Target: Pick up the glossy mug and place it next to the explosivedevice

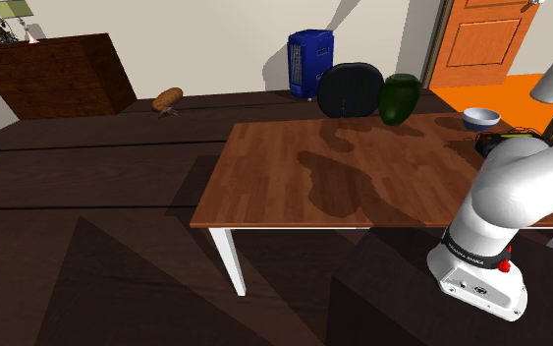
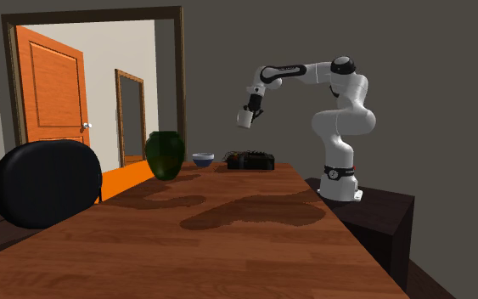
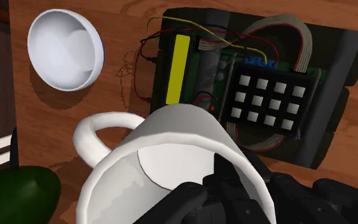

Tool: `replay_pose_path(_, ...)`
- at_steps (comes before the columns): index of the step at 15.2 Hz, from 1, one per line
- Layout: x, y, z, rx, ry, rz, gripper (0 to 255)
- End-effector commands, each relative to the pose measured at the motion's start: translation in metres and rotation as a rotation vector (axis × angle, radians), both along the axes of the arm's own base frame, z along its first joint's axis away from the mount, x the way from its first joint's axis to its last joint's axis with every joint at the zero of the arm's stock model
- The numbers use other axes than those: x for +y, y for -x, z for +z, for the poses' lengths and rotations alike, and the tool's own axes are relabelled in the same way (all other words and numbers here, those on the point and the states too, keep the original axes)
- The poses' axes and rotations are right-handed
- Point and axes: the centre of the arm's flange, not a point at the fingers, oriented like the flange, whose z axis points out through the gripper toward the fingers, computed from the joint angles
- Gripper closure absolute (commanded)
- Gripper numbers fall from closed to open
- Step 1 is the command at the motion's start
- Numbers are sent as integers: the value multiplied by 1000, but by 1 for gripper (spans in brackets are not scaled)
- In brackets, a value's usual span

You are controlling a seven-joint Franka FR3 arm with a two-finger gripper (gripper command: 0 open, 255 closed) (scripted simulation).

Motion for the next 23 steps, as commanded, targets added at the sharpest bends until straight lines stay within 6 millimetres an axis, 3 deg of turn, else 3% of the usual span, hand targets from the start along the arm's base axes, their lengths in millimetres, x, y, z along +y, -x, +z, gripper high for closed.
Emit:
replay_pose_path(1,-12,-24,-5,0,0,-1,255)
replay_pose_path(20,-118,-251,-38,0,0,-1,255)
replay_pose_path(23,-118,-251,-54,0,0,-1,255)
